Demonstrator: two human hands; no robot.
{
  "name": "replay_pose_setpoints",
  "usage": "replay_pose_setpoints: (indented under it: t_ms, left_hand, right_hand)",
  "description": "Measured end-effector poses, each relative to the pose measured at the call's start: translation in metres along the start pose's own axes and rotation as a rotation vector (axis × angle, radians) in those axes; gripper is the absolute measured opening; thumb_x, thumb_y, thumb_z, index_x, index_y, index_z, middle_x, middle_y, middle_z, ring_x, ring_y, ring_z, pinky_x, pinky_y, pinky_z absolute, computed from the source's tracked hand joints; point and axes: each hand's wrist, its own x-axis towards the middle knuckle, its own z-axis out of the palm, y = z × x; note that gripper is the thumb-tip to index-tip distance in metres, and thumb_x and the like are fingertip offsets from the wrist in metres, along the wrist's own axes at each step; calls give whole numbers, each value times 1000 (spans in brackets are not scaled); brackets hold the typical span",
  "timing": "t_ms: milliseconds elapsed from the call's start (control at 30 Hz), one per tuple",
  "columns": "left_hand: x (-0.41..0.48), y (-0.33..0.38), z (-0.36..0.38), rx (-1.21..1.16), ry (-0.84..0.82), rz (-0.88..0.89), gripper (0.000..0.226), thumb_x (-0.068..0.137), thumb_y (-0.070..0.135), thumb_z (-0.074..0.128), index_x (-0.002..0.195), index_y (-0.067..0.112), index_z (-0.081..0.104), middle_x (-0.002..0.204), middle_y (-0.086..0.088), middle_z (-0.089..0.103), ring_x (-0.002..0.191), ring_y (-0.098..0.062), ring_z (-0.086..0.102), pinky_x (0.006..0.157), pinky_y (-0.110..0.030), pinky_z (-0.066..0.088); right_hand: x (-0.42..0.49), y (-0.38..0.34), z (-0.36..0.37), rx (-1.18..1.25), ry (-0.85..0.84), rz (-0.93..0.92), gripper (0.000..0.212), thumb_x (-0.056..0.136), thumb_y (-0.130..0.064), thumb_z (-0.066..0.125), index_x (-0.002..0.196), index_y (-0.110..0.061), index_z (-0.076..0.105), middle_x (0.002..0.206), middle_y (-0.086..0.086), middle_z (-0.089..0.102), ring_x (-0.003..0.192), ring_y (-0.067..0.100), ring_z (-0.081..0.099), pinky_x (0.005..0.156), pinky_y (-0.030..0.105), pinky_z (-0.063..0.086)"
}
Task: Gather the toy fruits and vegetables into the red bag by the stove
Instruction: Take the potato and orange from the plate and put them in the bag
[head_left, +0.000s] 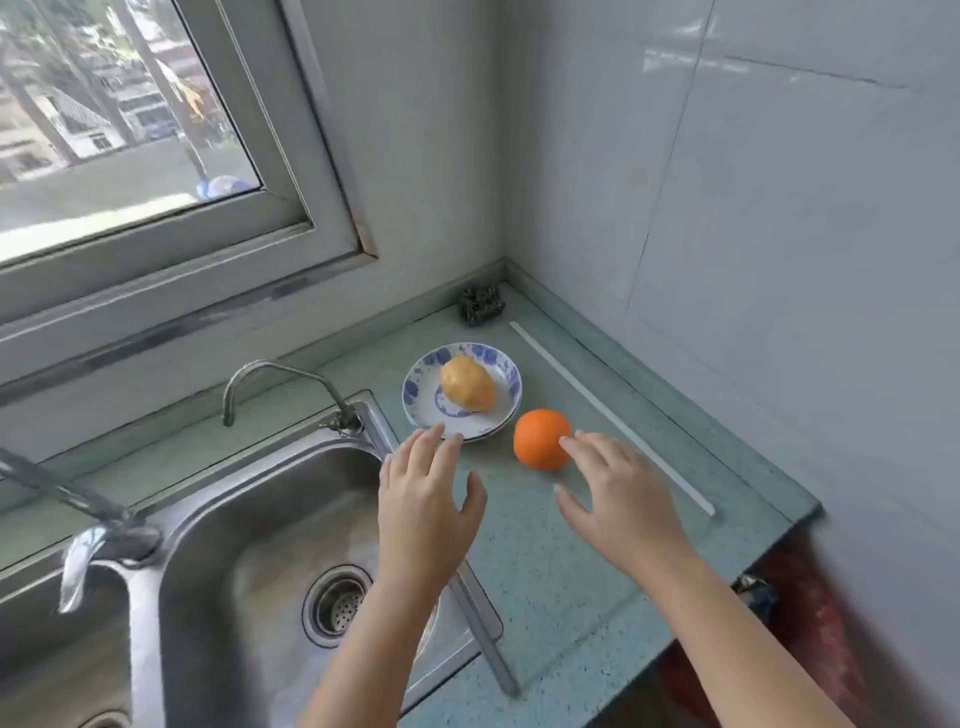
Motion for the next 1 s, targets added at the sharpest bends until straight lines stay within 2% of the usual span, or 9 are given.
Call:
replay_pose_setpoints:
  t_ms: [133,200,300,400,467,600,767,1000]
  left_hand:
    - [29,-26,26,-12,-33,-24,43,78,31,45,104,3,65,112,-17,63,101,-39,58,87,-47,44]
    - [42,-36,39,-32,-67,-31,43,78,32,45,106,4,63,112,-18,63,100,-39,58,86,-46,45]
    - [59,-49,56,-47,-90,-27,45,78,33,46,108,4,62,114,-19,61,101,-40,57,84,-47,46]
    - [75,-61,73,-66,-109,-29,40,75,25,62,108,3,61,116,-21,59,103,-42,56,84,-49,46]
    - [85,-67,83,-69,-127,-25,47,68,16,76,109,2,60,118,-23,58,103,-43,55,85,-49,45]
    - [103,-76,100,-79,-131,-32,55,66,20,80,113,1,58,122,-25,55,105,-42,54,83,-48,46]
    - [116,-82,121,-99,-181,-86,68,66,30,81,122,2,54,127,-27,51,111,-46,49,85,-54,44]
    - [125,-82,140,-183,-221,-145,77,66,33,80,130,7,44,138,-22,38,121,-40,40,84,-48,45]
  right_hand:
    - [28,11,28,10,-67,86,51,72,-40,49,108,-7,63,110,15,64,94,35,62,75,46,53]
    - [39,16,41,20,-76,121,52,69,-37,58,110,-6,62,113,16,63,97,37,61,76,47,53]
    - [53,19,53,21,-66,144,55,66,-37,62,113,-8,61,116,16,61,99,37,60,78,47,52]
    - [64,24,64,35,-69,157,57,66,-34,73,115,-9,58,119,15,59,103,36,58,80,45,51]
    - [69,27,71,34,-79,165,60,66,-31,78,118,-10,57,122,14,57,107,35,56,83,44,49]
    - [76,30,79,61,-107,201,65,72,-35,74,130,-17,49,135,9,46,119,31,46,90,41,44]
    - [84,30,82,143,-143,248,69,77,-39,69,137,-27,36,144,-1,31,127,22,34,93,35,41]
    - [88,31,93,273,-128,287,67,76,-35,72,134,-28,40,141,-2,29,121,24,38,92,35,42]
